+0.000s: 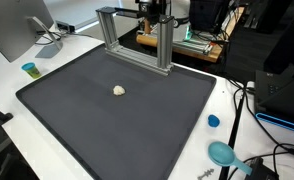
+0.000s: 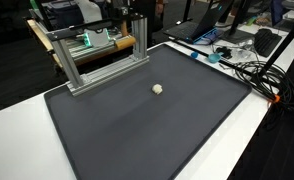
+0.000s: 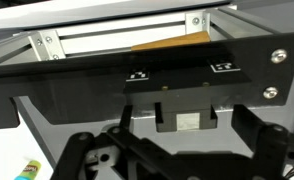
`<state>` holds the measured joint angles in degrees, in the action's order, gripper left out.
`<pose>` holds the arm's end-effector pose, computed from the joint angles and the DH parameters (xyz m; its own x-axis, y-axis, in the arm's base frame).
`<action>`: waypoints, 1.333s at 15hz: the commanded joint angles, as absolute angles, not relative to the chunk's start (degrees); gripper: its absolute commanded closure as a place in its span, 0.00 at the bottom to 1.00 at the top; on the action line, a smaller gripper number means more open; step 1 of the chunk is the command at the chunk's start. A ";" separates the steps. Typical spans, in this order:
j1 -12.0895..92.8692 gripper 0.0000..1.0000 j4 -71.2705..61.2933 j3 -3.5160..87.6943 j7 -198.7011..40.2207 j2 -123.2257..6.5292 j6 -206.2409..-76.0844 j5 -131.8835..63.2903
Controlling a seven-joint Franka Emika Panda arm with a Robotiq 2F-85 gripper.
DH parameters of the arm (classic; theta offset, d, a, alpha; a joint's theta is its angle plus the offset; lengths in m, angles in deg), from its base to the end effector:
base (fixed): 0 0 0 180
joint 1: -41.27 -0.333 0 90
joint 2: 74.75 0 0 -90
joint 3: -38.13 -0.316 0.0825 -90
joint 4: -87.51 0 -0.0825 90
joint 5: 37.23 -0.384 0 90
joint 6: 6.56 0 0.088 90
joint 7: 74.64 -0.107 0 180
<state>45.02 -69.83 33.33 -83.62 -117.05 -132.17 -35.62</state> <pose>0.3375 0.0041 0.4447 0.9726 -0.1327 0.1908 -0.1451 -0.9880 0.0525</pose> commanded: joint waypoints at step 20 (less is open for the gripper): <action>42.75 0.28 -65.93 35.91 -74.69 -113.60 -123.53 -34.33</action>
<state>43.75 -67.74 34.65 -76.59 -114.14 -127.18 -35.50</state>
